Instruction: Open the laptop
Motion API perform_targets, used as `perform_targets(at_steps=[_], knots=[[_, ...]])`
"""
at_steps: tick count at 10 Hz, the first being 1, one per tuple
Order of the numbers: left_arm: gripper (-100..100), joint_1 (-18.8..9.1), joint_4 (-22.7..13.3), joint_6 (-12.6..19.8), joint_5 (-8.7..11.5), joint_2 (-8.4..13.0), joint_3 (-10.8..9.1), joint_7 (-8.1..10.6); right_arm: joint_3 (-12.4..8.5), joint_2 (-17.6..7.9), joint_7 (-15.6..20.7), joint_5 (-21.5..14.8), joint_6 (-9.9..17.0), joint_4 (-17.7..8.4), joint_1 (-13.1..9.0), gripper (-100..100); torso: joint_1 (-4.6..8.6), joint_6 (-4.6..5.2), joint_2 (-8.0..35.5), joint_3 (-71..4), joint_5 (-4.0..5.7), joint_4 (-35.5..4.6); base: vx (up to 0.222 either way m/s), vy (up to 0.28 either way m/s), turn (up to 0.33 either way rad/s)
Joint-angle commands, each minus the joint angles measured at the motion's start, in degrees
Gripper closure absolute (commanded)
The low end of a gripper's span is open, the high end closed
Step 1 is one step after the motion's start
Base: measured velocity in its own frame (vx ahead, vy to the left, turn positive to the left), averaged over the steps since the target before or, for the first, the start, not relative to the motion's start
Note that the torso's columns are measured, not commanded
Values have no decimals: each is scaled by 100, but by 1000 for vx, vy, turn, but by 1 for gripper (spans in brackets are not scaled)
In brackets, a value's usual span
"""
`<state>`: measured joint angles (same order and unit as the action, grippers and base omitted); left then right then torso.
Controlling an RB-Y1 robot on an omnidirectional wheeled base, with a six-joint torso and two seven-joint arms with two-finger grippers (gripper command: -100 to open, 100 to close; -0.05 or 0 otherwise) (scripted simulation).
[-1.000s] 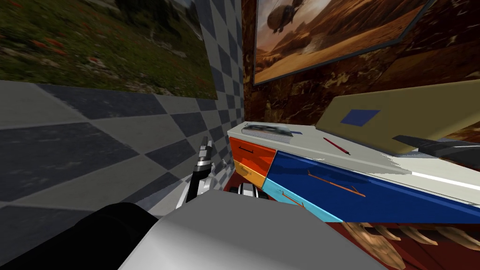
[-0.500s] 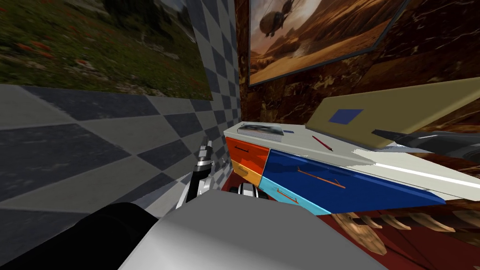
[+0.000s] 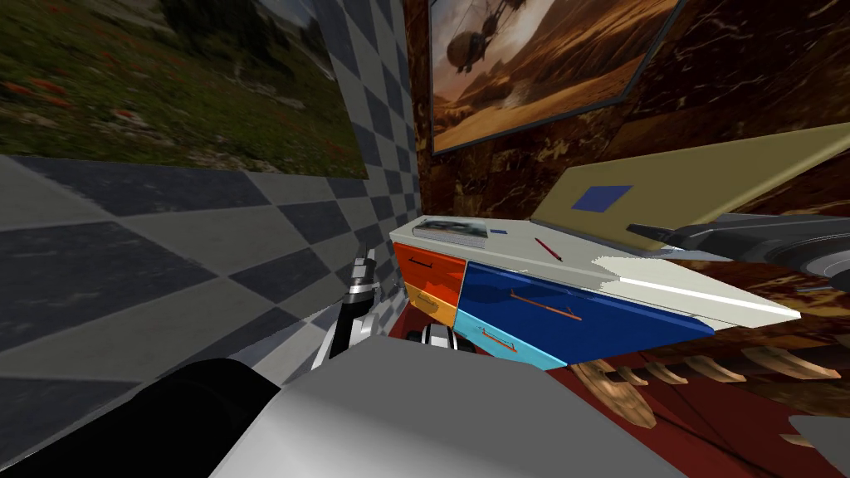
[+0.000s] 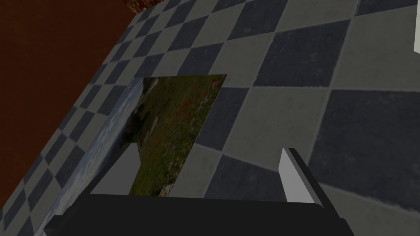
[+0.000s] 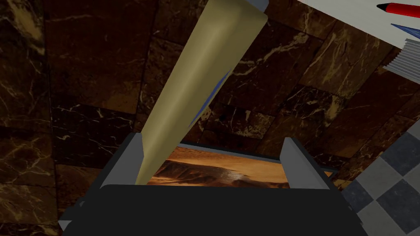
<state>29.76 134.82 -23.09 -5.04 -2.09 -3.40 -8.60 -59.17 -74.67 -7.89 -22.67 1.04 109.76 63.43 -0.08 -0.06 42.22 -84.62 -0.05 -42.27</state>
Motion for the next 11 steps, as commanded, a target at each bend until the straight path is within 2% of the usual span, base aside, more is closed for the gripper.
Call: perform_targets(at_steps=[1, 11], knots=[[0, 0, 0, 0, 0, 0, 0, 0, -139, -195, 236, -302, 57, 198, 125, -100, -7, -3, -1, 0, -1, 1, -10, -66, -60], [0, 0, 0, 0, 0, 0, 0, 0, -838, -981, 1103, -1442, 392, 978, 819, -100, 7, 6, 5, 4, 4, -1, -13, -70, -55]])
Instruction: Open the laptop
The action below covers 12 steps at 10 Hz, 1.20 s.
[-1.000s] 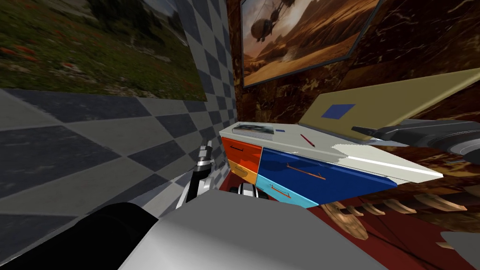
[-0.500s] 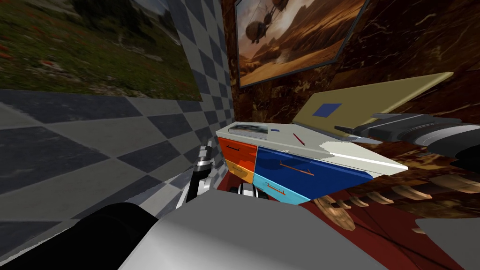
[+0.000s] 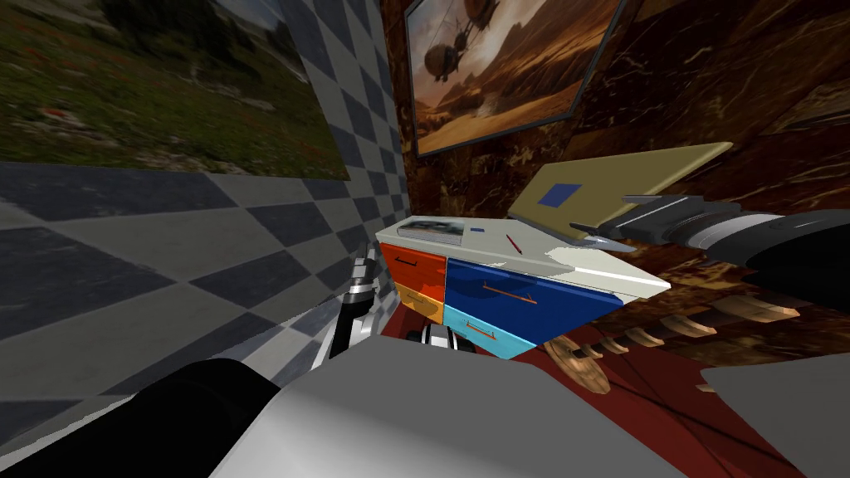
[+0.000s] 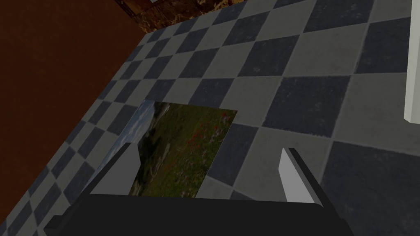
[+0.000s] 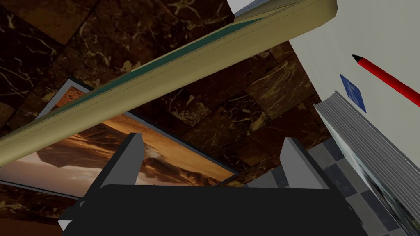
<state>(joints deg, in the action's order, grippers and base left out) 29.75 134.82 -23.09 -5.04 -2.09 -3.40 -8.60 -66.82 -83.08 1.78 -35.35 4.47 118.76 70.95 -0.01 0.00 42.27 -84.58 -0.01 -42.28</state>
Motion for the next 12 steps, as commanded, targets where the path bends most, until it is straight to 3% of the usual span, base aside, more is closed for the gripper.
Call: perform_targets(at_steps=[1, 3, 4, 5, 12], knots=[[0, 0, 0, 0, 0, 0, 0, 0, -114, -68, 79, -87, 28, 79, 108, -100, 0, -1, -2, -1, 1, 1, -1, -29, -3], [0, 0, 0, 0, 0, -1, 1, 0, -170, -197, 70, -47, 19, -201, 157, -100, -14, -5, -6, -4, -4, 3, 17, 6, 127], [0, 0, 0, 0, 0, -1, 1, 0, -115, -172, 76, -75, 16, -143, 101, -100, -12, -2, -8, -5, -4, 3, 11, 6, 27], [0, 0, 0, 0, 0, -1, 1, 0, -136, -102, 90, -86, 33, 24, 126, 100, -2, 3, 1, 1, -1, 0, -6, -5, -163], [0, 0, 0, 0, 0, 0, 0, 0, -28, -129, -601, 681, -335, -388, -171, 100, -4, 0, 3, 2, -1, -1, -17, -43, 48]])
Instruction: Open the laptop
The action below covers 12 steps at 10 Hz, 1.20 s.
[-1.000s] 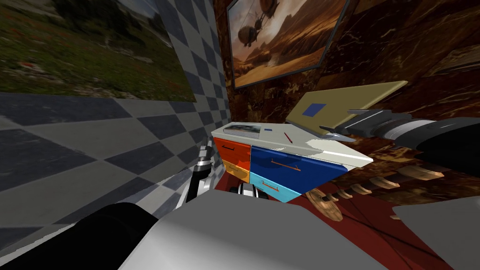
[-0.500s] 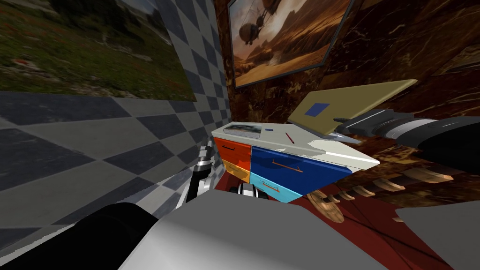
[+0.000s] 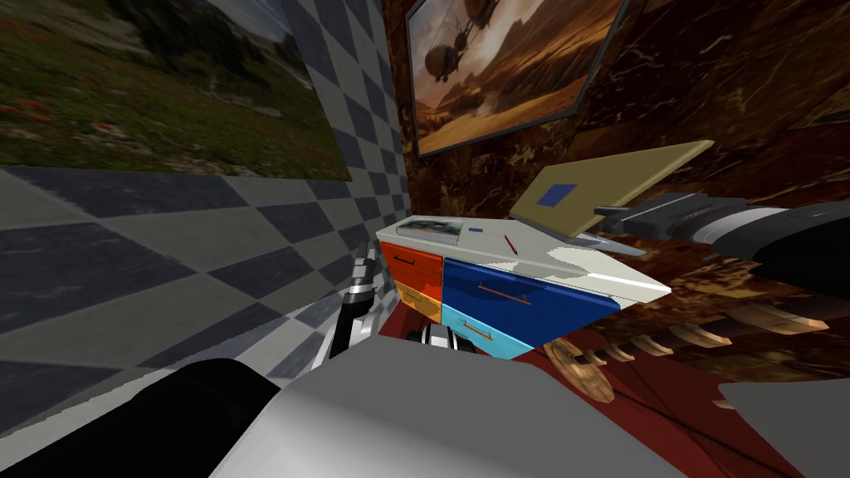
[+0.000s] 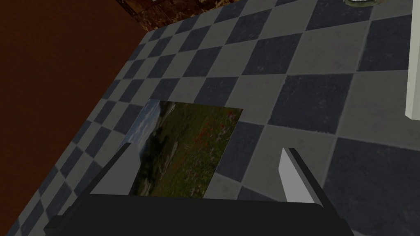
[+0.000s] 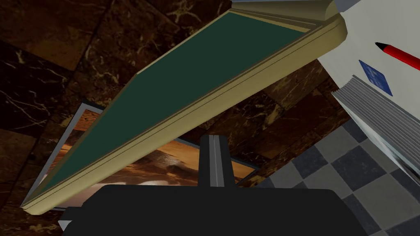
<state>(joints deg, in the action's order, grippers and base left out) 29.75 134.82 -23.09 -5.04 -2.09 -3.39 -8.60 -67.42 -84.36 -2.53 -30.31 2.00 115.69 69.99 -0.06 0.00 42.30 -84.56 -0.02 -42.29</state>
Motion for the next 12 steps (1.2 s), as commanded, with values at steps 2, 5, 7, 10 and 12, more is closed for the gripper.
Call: perform_targets(at_steps=[2, 5, 7, 10, 12], knots=[[0, 0, 0, 0, 0, 0, 0, 0, 60, -3, -365, 397, -187, -178, -154, 100, 4, 0, -2, -1, 1, 0, -18, -47, 63], [0, 0, 0, 0, 0, 0, 0, 0, 136, 31, -368, 459, -126, -259, -211, -100, -1, 1, -4, -2, 0, 1, -52, -10, 27], [0, -2, 0, 0, 0, -1, 2, 0, 307, 122, -274, 482, 44, -387, -325, -100, -21, 1, 40, 27, -8, -14, -185, 76, 37], [0, -2, 0, 0, 0, -1, 1, 0, 554, 283, -146, 525, 297, -568, -506, -100, 17, -1, -11, -6, 6, 3, -158, 53, 66], [0, 0, 0, 0, 0, 0, 0, 0, 724, 424, -70, 552, 454, -677, -650, -100, 21, -2, -32, -21, 7, 11, -72, 15, 77]])
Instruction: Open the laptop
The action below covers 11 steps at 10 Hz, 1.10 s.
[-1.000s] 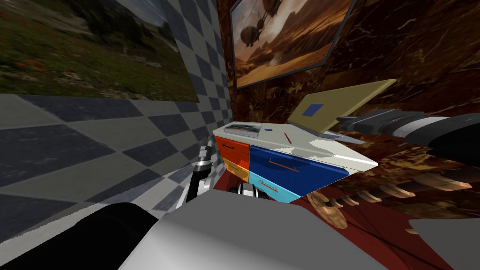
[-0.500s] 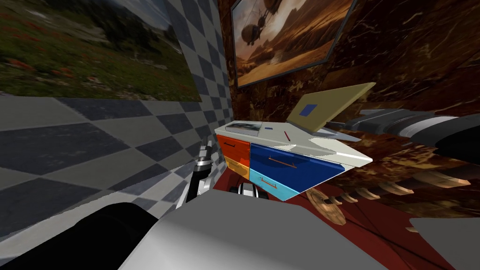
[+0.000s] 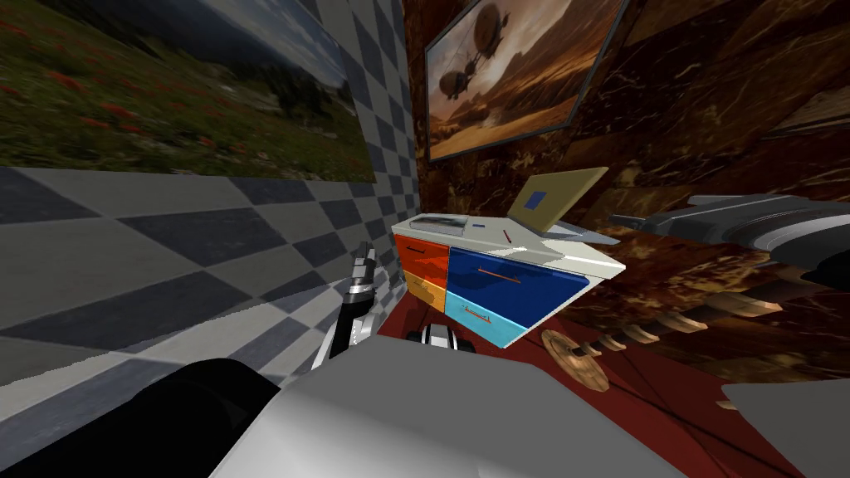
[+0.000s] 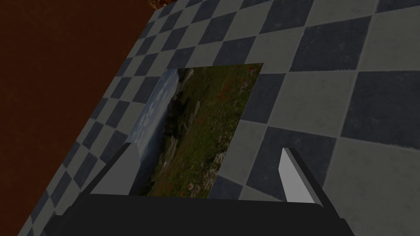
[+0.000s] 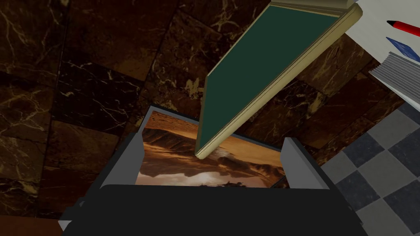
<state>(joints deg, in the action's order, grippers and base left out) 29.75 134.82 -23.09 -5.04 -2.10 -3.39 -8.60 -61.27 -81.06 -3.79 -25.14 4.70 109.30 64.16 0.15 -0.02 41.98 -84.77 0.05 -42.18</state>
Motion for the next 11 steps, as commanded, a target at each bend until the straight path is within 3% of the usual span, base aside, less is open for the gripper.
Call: perform_targets(at_steps=[1, 4, 10, 11], knots=[[0, 0, 0, 0, 0, 0, 0, 0, 206, 198, 92, 49, 271, -86, -158, -100, -12, 0, 8, 5, -3, -2, -62, 20, 127], [0, 0, 0, 0, 0, 0, 0, 0, 386, 421, 162, 50, 419, -76, -324, -100, -20, 3, 28, 19, -8, -10, -28, 28, 119], [0, 3, 1, -1, 0, 1, -2, 0, 624, 628, 154, -204, -153, 100, -607, -100, -6, 3, 37, 24, -3, -13, 170, -41, 67], [0, 3, 1, -1, 0, 1, -1, 0, 615, 630, 161, -187, -86, 101, -592, -100, -19, 4, 50, 32, -5, -16, 64, -17, 1]])
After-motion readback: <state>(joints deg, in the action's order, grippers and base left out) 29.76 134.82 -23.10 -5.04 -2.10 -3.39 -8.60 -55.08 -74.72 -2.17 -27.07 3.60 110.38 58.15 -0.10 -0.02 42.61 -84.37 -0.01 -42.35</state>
